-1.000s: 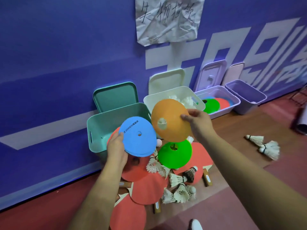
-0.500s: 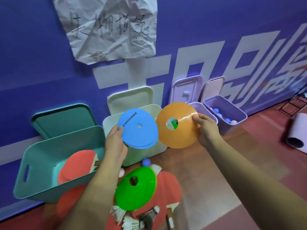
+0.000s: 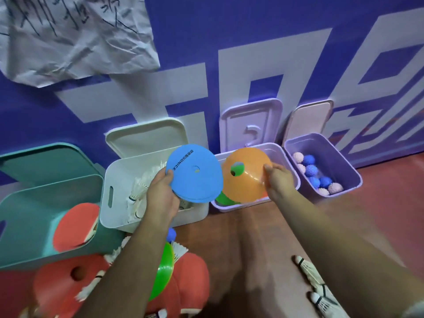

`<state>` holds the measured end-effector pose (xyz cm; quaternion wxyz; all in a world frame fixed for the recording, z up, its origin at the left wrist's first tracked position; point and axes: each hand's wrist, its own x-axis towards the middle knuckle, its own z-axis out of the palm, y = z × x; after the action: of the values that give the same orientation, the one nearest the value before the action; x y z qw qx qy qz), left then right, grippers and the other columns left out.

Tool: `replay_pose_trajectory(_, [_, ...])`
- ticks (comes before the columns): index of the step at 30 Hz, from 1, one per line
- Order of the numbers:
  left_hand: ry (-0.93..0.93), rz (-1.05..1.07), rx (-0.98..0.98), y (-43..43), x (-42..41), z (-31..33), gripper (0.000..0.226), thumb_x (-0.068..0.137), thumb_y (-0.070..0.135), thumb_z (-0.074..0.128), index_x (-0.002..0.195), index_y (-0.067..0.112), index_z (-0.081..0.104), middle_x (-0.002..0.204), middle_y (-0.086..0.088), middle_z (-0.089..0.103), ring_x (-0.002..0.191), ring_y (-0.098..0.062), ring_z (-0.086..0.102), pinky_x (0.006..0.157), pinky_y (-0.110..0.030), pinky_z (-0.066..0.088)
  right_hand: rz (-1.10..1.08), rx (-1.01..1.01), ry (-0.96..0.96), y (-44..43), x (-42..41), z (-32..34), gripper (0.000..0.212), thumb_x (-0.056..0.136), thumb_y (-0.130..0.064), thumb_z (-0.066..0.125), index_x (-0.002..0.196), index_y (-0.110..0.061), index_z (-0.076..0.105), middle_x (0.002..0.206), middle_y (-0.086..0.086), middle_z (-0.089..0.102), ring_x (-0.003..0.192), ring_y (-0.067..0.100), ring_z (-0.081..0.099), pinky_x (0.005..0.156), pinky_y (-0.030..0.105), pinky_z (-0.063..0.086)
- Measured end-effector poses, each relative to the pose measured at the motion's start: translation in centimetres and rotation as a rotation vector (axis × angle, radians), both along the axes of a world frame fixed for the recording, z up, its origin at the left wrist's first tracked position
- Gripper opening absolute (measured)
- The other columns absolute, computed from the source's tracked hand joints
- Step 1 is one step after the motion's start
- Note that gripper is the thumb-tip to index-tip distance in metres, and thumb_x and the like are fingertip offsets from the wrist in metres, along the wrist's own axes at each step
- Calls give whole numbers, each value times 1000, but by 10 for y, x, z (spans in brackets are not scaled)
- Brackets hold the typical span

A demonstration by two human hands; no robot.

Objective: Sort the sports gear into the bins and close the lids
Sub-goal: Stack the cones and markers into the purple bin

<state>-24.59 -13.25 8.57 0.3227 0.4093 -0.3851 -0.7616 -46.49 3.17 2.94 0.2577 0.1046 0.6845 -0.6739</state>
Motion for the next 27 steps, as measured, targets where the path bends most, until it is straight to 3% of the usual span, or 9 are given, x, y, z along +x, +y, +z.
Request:
replay_pose_trajectory(2, [-4, 16, 8, 3, -11, 1, 28, 104, 10, 36, 114, 7, 62, 114, -10, 70, 101, -25, 69, 87, -42, 54, 154, 294, 164, -5, -7, -20, 41, 72, -36, 72, 99, -5, 66, 94, 13, 67, 88, 29, 63, 83, 43, 51])
replay_pose_trajectory(4, [-3, 1, 23, 7, -24, -1, 27, 104, 10, 38, 114, 6, 62, 114, -12, 70, 102, -27, 69, 88, -45, 54, 222, 429, 336, -4, -10, -23, 50, 76, -42, 68, 112, -7, 64, 108, 14, 68, 101, 30, 63, 93, 45, 49])
replay_pose_trajectory(6, [20, -29, 49, 16, -41, -5, 29, 103, 9, 38, 122, 0, 58, 118, -16, 68, 105, -30, 67, 91, -46, 54, 281, 288, 314, -2, -8, -7, 33, 90, -39, 61, 104, -9, 65, 101, 14, 69, 92, 27, 66, 89, 43, 52])
replay_pose_trajectory(8, [46, -69, 91, 27, -66, -14, 30, 103, 7, 36, 126, -3, 54, 119, -18, 66, 101, -28, 68, 91, -43, 55, 371, -35, 6, 0, -9, 7, 35, 97, -43, 54, 102, -10, 65, 94, 13, 70, 80, 25, 67, 80, 42, 54])
replay_pose_trajectory(11, [39, -145, 144, 46, -108, -34, 34, 103, 4, 34, 131, -5, 49, 128, -22, 60, 114, -34, 62, 101, -47, 48, 468, -319, -236, 14, -22, 11, 37, 97, -35, 55, 120, -8, 65, 112, 12, 71, 99, 28, 68, 85, 39, 56])
replay_pose_trajectory(15, [-79, -336, 95, 72, -160, -59, 20, 101, 4, 43, 111, 2, 60, 114, -21, 66, 102, -33, 65, 93, -44, 51, 289, -200, -38, 43, -56, 0, 27, 88, -2, 63, 114, -7, 65, 112, 15, 71, 97, 30, 70, 89, 48, 57])
replay_pose_trajectory(17, [-345, -450, -155, 79, -176, -73, 5, 96, 12, 55, 99, 13, 58, 105, -13, 66, 92, -27, 65, 83, -36, 50, 198, -21, 148, 57, -73, -2, 24, 84, -5, 68, 105, -16, 65, 102, 3, 74, 92, 22, 71, 86, 47, 58])
replay_pose_trajectory(21, [-890, -748, -966, 81, -195, -116, 47, 80, 34, 71, 122, 16, 56, 127, -9, 52, 120, -29, 48, 103, -40, 38, 215, 240, 445, 76, -97, 3, 17, 88, -8, 64, 102, -16, 59, 99, 1, 67, 81, 9, 61, 67, 11, 48])
replay_pose_trajectory(27, [-1373, -1048, -1379, 81, -206, -150, 94, 63, 60, 74, 142, 34, 29, 148, -15, 20, 139, -36, 17, 104, -63, 20, 380, 430, 510, 73, -108, -26, 24, 89, -13, 63, 112, -11, 59, 102, 2, 66, 95, 22, 61, 78, 30, 45])
